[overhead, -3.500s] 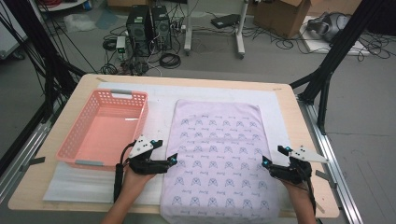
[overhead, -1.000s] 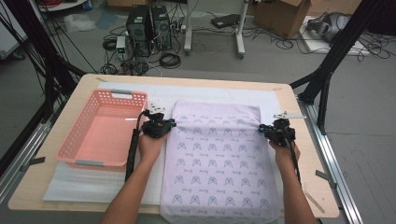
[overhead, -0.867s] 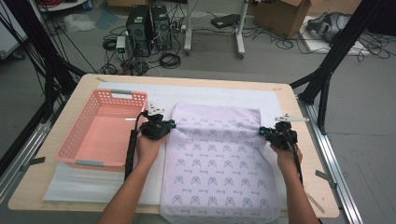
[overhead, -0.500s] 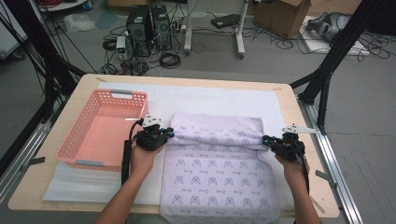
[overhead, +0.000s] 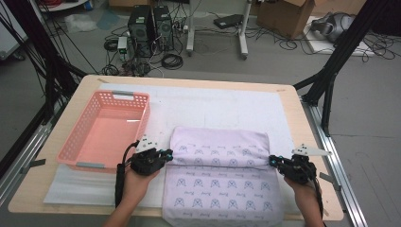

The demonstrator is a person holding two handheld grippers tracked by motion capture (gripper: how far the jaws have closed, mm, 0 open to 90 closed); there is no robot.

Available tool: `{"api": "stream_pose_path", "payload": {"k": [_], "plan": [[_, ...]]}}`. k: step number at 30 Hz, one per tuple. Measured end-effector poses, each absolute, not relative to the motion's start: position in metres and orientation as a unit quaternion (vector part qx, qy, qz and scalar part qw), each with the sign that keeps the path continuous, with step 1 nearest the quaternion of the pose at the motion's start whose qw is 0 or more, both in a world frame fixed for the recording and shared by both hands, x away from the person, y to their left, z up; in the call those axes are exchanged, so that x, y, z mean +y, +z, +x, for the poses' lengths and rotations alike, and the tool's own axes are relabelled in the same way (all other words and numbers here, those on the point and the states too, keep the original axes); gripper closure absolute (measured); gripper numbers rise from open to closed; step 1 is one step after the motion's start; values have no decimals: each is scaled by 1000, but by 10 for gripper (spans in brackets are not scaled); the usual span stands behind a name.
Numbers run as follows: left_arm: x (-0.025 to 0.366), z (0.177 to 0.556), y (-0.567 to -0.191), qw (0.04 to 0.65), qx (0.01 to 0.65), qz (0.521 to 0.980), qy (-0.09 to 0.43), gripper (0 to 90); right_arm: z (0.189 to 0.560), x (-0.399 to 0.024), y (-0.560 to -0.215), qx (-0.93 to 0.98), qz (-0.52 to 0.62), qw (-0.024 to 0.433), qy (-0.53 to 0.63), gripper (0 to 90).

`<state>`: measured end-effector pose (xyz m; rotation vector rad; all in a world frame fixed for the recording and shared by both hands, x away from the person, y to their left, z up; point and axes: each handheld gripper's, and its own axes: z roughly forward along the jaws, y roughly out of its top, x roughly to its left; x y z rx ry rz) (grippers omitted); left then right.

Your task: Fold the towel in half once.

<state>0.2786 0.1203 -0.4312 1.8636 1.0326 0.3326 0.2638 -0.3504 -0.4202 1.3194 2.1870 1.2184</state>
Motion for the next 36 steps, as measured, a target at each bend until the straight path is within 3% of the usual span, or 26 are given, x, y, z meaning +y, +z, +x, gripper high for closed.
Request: {"api": "stream_pose_path", "payload": {"k": [3, 6, 9, 12, 23, 27, 31, 36], "plan": [[121, 279, -435, 474, 428, 757, 137, 774, 260, -351, -426, 766, 463, 150, 420, 829], [119, 292, -435, 471, 447, 751, 119, 547, 266, -353, -428, 759, 482, 145, 413, 666], [118, 305, -432, 469, 454, 746, 130, 499, 277, -354, -423, 744, 500, 159, 414, 560], [117, 321, -433, 470, 466, 735, 146, 493, 291, -354, -419, 735, 514, 172, 408, 527], [93, 360, -446, 423, 478, 758, 137, 569, 344, -325, -434, 768, 525, 178, 322, 518], [87, 359, -447, 414, 474, 761, 156, 622, 347, -323, -436, 775, 523, 180, 307, 652], [89, 357, -447, 402, 464, 770, 174, 858, 347, -326, -435, 777, 520, 174, 309, 862], [96, 349, -436, 437, 463, 752, 172, 877, 340, -330, -427, 770, 507, 186, 340, 878]]}}
